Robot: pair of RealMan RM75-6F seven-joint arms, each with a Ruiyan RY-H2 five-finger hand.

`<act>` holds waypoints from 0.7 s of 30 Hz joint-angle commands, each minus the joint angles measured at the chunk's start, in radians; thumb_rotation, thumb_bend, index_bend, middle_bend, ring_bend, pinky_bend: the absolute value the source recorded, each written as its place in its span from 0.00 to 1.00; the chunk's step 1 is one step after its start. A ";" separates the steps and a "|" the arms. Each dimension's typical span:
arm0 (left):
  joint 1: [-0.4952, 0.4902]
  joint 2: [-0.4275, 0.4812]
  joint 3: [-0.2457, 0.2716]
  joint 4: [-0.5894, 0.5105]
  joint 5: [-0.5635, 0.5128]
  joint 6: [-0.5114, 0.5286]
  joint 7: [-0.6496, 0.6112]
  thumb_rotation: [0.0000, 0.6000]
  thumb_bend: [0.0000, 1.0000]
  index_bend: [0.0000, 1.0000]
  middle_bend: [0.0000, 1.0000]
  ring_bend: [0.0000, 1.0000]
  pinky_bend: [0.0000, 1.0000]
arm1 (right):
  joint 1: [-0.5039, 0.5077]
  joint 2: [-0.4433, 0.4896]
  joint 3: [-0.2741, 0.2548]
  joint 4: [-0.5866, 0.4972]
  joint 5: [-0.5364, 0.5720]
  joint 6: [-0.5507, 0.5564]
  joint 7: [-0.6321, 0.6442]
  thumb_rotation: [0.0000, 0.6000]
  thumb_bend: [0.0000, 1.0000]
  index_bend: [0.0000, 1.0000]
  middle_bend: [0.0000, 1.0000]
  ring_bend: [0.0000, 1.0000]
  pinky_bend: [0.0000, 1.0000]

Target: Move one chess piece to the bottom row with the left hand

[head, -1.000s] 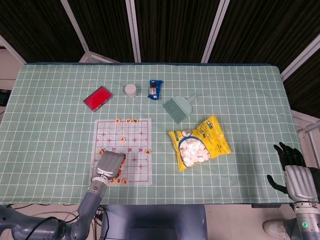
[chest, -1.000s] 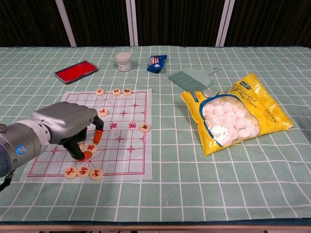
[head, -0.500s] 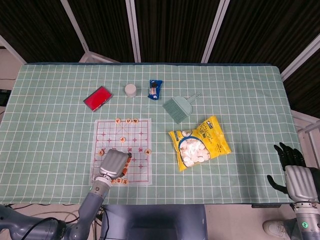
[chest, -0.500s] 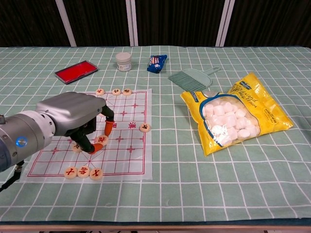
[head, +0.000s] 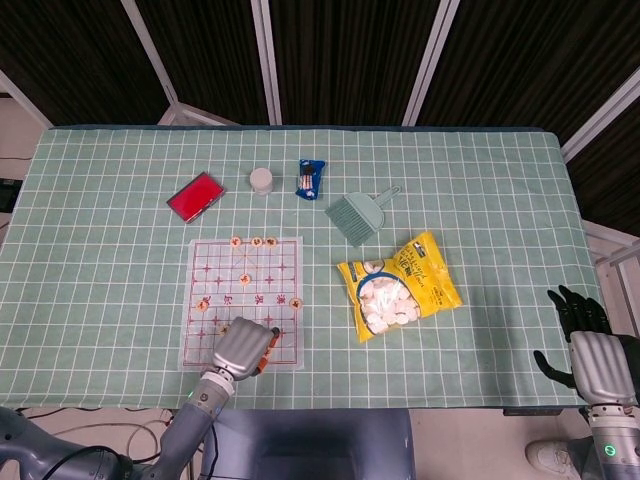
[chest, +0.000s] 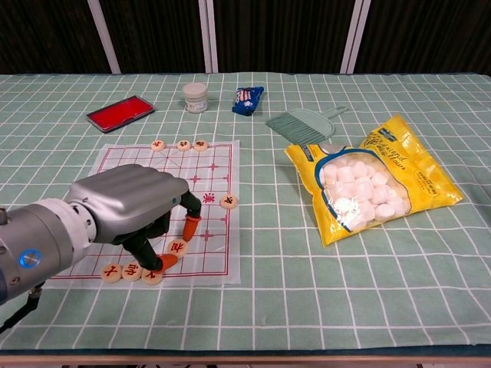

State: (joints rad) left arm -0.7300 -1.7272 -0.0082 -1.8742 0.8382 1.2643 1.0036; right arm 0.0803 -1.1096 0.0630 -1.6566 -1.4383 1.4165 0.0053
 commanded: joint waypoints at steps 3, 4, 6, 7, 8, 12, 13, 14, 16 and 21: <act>0.003 -0.002 0.017 0.002 0.002 0.000 0.007 1.00 0.29 0.52 1.00 1.00 1.00 | 0.000 0.001 0.000 -0.001 0.001 0.000 0.002 1.00 0.34 0.00 0.00 0.00 0.00; 0.003 -0.003 0.020 0.003 0.003 -0.001 0.007 1.00 0.29 0.52 1.00 1.00 1.00 | 0.000 0.001 0.000 -0.001 0.001 0.000 0.002 1.00 0.34 0.00 0.00 0.00 0.00; 0.003 -0.006 0.026 0.007 0.005 -0.005 0.009 1.00 0.29 0.52 1.00 1.00 1.00 | 0.000 0.000 0.001 -0.001 0.000 0.000 0.003 1.00 0.34 0.00 0.00 0.00 0.00; 0.003 -0.008 0.027 0.010 0.006 -0.007 0.009 1.00 0.29 0.52 1.00 1.00 1.00 | 0.000 0.000 0.001 -0.001 0.000 0.000 0.003 1.00 0.34 0.00 0.00 0.00 0.00; 0.003 -0.011 0.028 0.013 0.006 -0.008 0.008 1.00 0.29 0.52 1.00 1.00 1.00 | 0.000 0.000 0.001 -0.001 0.000 0.000 0.003 1.00 0.34 0.00 0.00 0.00 0.00; 0.002 -0.025 0.036 0.028 0.003 -0.013 0.015 1.00 0.29 0.53 1.00 1.00 1.00 | 0.000 0.001 0.002 -0.003 0.003 -0.001 0.007 1.00 0.34 0.00 0.00 0.00 0.00; 0.003 -0.026 0.036 0.029 0.002 -0.013 0.016 1.00 0.29 0.53 1.00 1.00 1.00 | 0.000 0.002 0.002 -0.003 0.003 -0.001 0.008 1.00 0.34 0.00 0.00 0.00 0.00; 0.003 -0.027 0.036 0.030 0.002 -0.012 0.016 1.00 0.29 0.53 1.00 1.00 1.00 | 0.000 0.002 0.002 -0.003 0.004 -0.001 0.008 1.00 0.34 0.00 0.00 0.00 0.00; 0.004 -0.028 0.036 0.032 0.001 -0.012 0.016 1.00 0.29 0.53 1.00 1.00 1.00 | 0.000 0.002 0.002 -0.004 0.004 -0.002 0.009 1.00 0.34 0.00 0.00 0.00 0.00; 0.007 -0.025 0.034 0.034 -0.007 -0.012 0.013 1.00 0.29 0.53 1.00 1.00 1.00 | 0.000 0.003 0.002 -0.006 0.004 -0.003 0.010 1.00 0.34 0.00 0.00 0.00 0.00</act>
State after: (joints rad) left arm -0.7235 -1.7529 0.0260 -1.8404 0.8316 1.2528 1.0165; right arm 0.0804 -1.1069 0.0647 -1.6624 -1.4338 1.4136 0.0152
